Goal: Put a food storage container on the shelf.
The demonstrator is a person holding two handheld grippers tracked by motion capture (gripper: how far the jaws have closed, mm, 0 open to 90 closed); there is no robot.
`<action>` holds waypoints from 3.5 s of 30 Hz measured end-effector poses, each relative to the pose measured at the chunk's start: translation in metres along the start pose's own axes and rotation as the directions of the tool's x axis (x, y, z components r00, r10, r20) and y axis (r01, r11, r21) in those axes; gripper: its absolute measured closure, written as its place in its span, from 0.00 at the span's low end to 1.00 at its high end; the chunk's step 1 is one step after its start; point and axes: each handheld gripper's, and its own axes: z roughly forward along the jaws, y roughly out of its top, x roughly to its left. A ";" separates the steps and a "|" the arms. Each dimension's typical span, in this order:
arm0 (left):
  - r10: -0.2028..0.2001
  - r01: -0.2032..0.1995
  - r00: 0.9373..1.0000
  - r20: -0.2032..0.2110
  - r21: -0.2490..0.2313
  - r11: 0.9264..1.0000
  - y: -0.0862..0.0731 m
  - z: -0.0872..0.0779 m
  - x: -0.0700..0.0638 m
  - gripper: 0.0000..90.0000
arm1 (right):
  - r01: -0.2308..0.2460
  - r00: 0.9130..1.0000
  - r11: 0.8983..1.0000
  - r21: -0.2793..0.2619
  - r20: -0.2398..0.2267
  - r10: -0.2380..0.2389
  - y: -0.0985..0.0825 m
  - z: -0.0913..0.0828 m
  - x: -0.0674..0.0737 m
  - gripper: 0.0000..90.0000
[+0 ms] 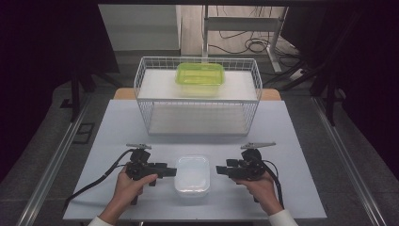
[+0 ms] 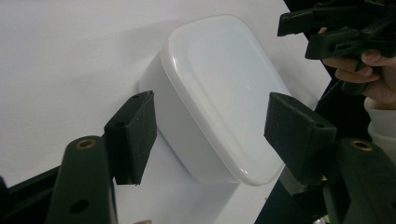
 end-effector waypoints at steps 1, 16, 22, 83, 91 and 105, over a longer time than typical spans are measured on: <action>-0.005 0.005 1.000 0.001 0.000 1.000 0.000 0.001 0.000 0.39 | -0.013 1.000 1.000 -0.001 -0.010 0.013 0.000 0.002 0.000 0.41; -0.109 0.108 0.991 0.074 0.012 0.994 -0.008 0.007 0.011 0.55 | -0.140 0.980 0.989 0.045 -0.138 0.145 -0.005 0.025 -0.001 0.55; -0.122 0.119 0.988 0.096 0.028 0.992 -0.010 0.011 0.013 0.63 | -0.177 0.968 0.983 0.057 -0.168 0.184 -0.009 0.028 -0.004 0.61; -0.182 0.191 0.962 0.206 -0.025 0.981 -0.017 0.005 0.014 0.90 | -0.304 0.913 0.952 0.030 -0.277 0.301 -0.014 0.025 -0.005 0.89; -0.155 0.167 0.967 0.204 -0.041 0.985 -0.016 0.002 0.012 0.90 | -0.266 0.928 0.964 0.021 -0.265 0.262 -0.012 0.023 -0.001 0.89; -0.054 0.072 0.980 0.190 -0.092 0.993 -0.004 -0.014 -0.008 0.90 | -0.195 0.948 0.979 -0.053 -0.264 0.175 -0.001 0.006 0.011 0.89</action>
